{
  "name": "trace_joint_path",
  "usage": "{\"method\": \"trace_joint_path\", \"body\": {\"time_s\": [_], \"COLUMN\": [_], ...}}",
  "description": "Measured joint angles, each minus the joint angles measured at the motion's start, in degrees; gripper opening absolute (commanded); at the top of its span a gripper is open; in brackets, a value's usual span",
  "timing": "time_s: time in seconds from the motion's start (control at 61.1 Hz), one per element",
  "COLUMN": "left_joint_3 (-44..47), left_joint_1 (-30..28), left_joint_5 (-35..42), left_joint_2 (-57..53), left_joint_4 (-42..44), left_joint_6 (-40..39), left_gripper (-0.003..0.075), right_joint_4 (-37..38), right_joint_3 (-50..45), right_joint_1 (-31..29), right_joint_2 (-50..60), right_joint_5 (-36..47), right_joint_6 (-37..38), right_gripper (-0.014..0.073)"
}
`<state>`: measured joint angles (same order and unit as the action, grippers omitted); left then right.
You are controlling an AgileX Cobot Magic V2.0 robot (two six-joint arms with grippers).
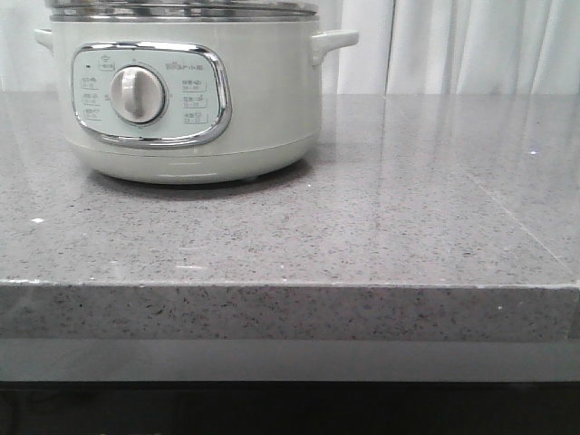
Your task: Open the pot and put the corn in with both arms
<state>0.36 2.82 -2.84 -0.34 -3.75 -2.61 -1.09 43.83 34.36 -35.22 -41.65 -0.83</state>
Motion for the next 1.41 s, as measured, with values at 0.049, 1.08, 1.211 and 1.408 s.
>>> {"method": "trace_joint_path", "body": {"time_s": [0.049,1.08,1.211,1.408], "left_joint_3": [0.00,0.00,0.00,0.00], "left_joint_1": [0.00,0.00,0.00,0.00], "left_joint_5": [0.14,3.15,3.15,3.15], "left_joint_2": [0.00,0.00,0.00,0.00], "left_joint_4": [0.47,1.11,1.11,1.11], "left_joint_6": [-0.82,-1.71,-1.71,-1.71], "left_gripper": [-0.0020,-0.0020,-0.0020,-0.0020], "right_joint_4": [0.00,0.00,0.11,0.33], "right_joint_3": [0.00,0.00,-0.41,-7.21], "right_joint_1": [0.00,0.00,0.00,-8.17], "right_joint_2": [0.00,0.00,0.40,7.09], "right_joint_5": [0.00,0.00,0.37,6.45], "right_joint_6": [0.00,0.00,0.00,0.00], "right_gripper": [-0.0057,-0.0057,-0.0057,-0.0057]}}
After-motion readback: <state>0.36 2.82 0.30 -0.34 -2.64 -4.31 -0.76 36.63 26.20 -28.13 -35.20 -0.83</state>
